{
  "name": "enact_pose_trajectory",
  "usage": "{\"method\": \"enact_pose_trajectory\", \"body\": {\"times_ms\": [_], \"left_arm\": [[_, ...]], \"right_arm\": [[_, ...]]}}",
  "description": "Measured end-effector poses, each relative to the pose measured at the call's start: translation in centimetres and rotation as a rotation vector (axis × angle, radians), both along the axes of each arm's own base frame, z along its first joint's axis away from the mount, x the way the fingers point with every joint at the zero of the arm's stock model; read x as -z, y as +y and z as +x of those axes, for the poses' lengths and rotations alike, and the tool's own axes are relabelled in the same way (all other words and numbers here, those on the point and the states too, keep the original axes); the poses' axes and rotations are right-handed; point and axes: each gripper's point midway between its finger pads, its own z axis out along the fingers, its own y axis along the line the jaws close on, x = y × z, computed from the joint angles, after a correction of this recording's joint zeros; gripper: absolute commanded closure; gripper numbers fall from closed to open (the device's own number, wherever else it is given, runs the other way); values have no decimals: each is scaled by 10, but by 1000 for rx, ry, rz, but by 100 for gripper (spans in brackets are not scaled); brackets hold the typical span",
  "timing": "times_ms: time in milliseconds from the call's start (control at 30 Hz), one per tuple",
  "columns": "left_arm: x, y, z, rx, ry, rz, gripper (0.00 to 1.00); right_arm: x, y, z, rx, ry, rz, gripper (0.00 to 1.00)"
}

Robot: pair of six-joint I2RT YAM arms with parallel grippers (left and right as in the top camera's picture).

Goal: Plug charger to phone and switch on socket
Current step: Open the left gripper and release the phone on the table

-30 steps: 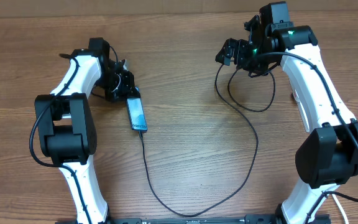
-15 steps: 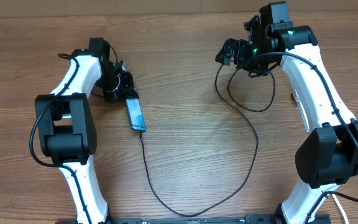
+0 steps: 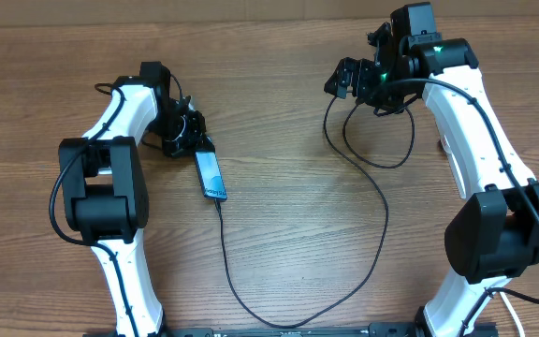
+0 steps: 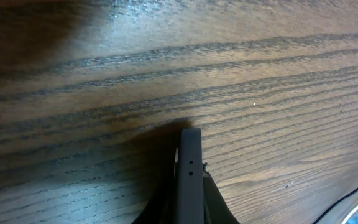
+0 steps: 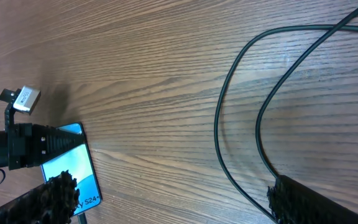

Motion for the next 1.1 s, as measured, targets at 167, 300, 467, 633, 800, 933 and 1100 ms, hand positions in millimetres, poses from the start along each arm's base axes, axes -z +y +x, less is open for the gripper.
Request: {"method": "enact_pose_trajectory", "body": {"times_ms": [167, 300, 467, 633, 800, 933, 1100], "left_arm": [[1, 0, -1, 0, 5, 2, 88], [1, 0, -2, 1, 9, 1, 85], [-1, -1, -2, 0, 13, -6, 76], [-2, -1, -3, 0, 18, -7, 70], [-3, -1, -4, 0, 25, -7, 63], [-4, -2, -5, 0, 28, -12, 56], [-5, -3, -5, 2, 29, -11, 55]], "right_arm": [[0, 0, 0, 0, -1, 0, 0], [0, 0, 0, 0, -1, 0, 0], [0, 0, 0, 0, -2, 0, 0], [0, 0, 0, 0, -1, 0, 0], [-1, 1, 2, -3, -8, 6, 0], [-2, 2, 1, -5, -8, 12, 0], [-2, 2, 1, -5, -8, 12, 0]]}}
